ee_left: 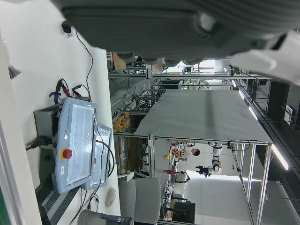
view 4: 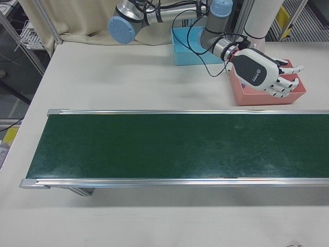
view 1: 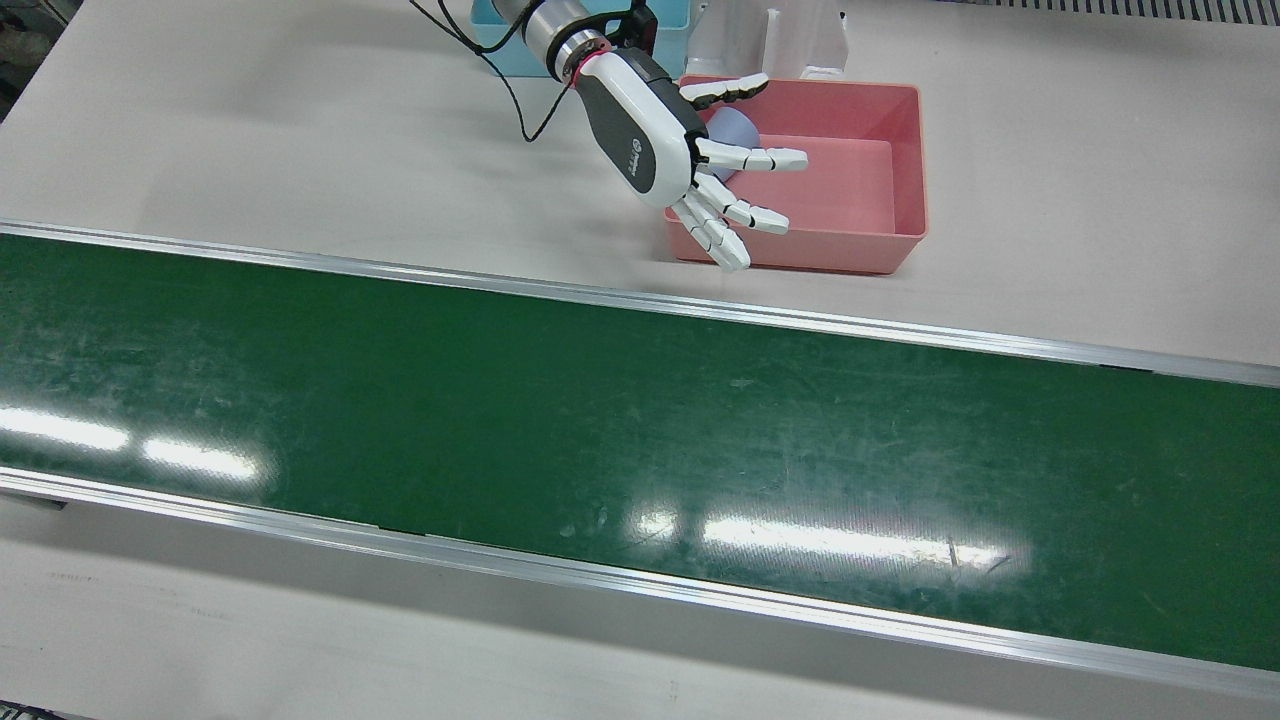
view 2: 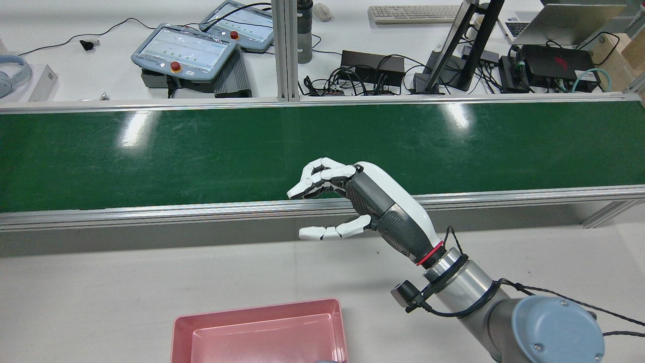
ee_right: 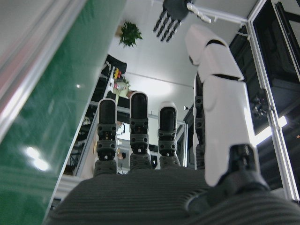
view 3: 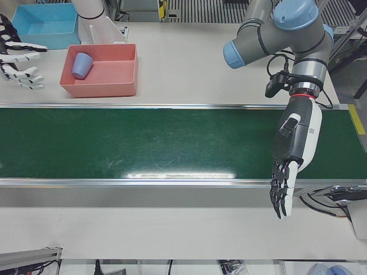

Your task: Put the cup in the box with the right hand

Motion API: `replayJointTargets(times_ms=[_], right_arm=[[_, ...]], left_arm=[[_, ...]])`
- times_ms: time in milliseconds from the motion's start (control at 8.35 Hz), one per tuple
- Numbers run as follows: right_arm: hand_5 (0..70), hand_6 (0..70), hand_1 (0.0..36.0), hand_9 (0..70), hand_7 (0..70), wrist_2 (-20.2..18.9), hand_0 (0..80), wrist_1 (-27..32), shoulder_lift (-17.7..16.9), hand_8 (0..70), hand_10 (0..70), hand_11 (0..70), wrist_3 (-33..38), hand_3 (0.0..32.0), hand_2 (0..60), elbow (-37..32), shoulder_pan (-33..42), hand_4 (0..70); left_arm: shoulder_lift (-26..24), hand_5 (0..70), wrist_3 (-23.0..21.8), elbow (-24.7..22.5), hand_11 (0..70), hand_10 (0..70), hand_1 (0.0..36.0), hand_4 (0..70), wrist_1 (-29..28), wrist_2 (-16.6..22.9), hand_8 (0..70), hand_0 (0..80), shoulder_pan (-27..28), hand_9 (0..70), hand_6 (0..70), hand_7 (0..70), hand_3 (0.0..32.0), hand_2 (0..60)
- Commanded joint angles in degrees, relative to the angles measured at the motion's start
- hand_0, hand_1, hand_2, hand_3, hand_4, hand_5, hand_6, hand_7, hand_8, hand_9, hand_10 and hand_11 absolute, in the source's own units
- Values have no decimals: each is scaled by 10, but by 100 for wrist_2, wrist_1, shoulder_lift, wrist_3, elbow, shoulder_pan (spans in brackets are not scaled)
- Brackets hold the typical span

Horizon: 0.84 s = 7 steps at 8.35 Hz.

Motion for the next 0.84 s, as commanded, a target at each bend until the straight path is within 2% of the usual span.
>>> replayJointTargets(times_ms=[0, 120, 239, 359, 479, 598, 718], right_arm=[[170, 236, 360, 549, 700, 261, 663, -98, -263, 336, 255, 407, 481, 0, 600, 29, 1405, 326], [170, 245, 360, 573, 700, 252, 641, -516, -561, 353, 265, 419, 840, 0, 600, -49, 2011, 319], [177, 276, 360, 643, 700, 200, 603, -999, -747, 402, 301, 465, 1148, 0, 600, -224, 2591, 336], [187, 309, 360, 700, 700, 138, 589, -1099, -931, 458, 350, 525, 1377, 0, 600, -496, 3058, 324], [194, 328, 360, 700, 700, -80, 594, -1100, -1055, 492, 380, 565, 1493, 0, 600, -620, 3420, 318], [212, 371, 360, 700, 700, -352, 599, -1083, -1056, 562, 445, 656, 1520, 0, 600, -769, 3649, 284], [239, 444, 360, 700, 700, -790, 641, -1074, -986, 681, 530, 700, 1537, 0, 600, -1032, 3782, 311]], left_arm=[[3, 0, -3, 5, 0, 0, 0, 0, 0, -3, 0, 0, 9, 0, 0, 0, 0, 0], [-5, 0, -3, -3, 0, 0, 0, 0, 0, 6, 0, 0, 0, 0, 0, 0, 0, 0], [3, 0, -3, -3, 0, 0, 0, 0, 0, -3, 0, 0, 0, 0, 0, 0, 0, 0], [3, 0, -3, -3, 0, 0, 0, 0, 0, -3, 0, 0, 0, 0, 0, 0, 0, 0], [3, 0, -3, -3, 0, 0, 0, 0, 0, -3, 0, 0, 0, 0, 0, 0, 0, 0], [-5, 0, -3, -12, 0, 0, 0, 0, 0, -3, 0, 0, 0, 0, 0, 0, 0, 0], [3, 0, -3, -12, 0, 0, 0, 0, 9, -3, 0, 0, 0, 0, 0, 0, 0, 0]])
